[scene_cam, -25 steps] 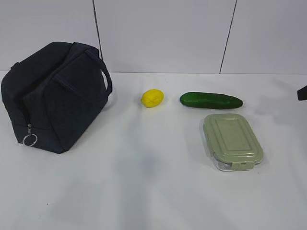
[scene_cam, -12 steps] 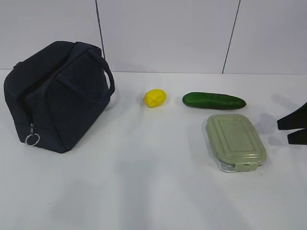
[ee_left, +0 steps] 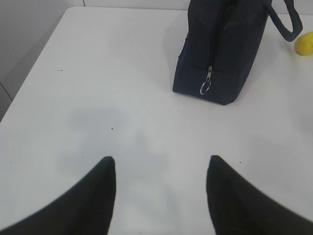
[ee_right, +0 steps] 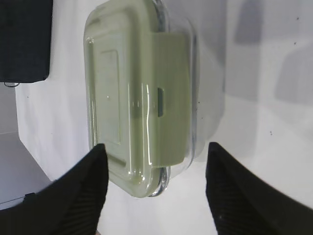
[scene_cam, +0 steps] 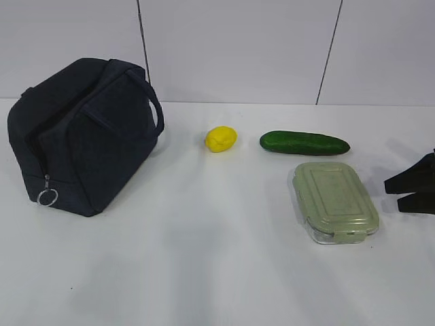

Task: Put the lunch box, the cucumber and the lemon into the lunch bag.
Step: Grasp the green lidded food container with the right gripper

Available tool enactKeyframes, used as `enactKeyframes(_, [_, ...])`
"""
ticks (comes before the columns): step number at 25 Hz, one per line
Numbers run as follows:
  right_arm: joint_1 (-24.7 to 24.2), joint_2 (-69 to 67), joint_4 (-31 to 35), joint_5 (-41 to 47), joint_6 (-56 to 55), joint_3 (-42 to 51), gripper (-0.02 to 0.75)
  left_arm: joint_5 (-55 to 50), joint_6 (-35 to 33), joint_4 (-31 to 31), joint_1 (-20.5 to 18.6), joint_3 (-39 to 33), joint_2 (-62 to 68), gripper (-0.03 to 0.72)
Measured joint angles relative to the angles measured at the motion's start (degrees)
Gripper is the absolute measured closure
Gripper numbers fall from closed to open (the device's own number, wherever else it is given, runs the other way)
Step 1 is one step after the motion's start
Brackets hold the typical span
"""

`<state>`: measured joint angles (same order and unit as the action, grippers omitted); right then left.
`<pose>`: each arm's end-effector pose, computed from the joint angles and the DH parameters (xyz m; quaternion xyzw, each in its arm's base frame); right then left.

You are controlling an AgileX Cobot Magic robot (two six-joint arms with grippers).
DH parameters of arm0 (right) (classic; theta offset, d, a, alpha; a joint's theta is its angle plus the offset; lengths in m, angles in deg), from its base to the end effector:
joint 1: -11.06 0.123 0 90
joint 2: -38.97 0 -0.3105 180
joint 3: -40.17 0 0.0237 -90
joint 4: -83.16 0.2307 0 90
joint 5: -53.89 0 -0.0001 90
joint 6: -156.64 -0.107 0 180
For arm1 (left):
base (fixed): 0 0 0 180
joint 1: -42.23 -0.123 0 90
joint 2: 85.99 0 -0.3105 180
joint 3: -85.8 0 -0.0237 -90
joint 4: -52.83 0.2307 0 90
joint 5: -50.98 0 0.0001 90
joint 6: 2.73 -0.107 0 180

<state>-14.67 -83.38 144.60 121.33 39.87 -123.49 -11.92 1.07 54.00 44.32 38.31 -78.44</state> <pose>0.3330 -0.0641 0.1657 0.0126 0.8886 0.4324 0.1523 -0.0378 0.0033 0.2652 -0.0135 0.8567 -0.0163 0.5153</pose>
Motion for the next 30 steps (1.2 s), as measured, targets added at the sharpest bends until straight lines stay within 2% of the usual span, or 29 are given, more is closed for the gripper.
enactKeyframes(17, [0.0,-4.0,3.9,-0.2,1.0,-2.0,0.242,0.0,0.0,0.0,0.0,0.0,0.0,0.275])
enactKeyframes(23, [0.0,-5.8,5.9,-0.4,2.3,-2.5,0.190,0.0,0.0,0.0,0.0,0.0,0.0,0.275])
enactKeyframes(30, [0.1,-5.8,7.2,-0.6,1.9,-2.5,0.176,0.0,0.0,0.0,0.0,0.0,0.0,0.275])
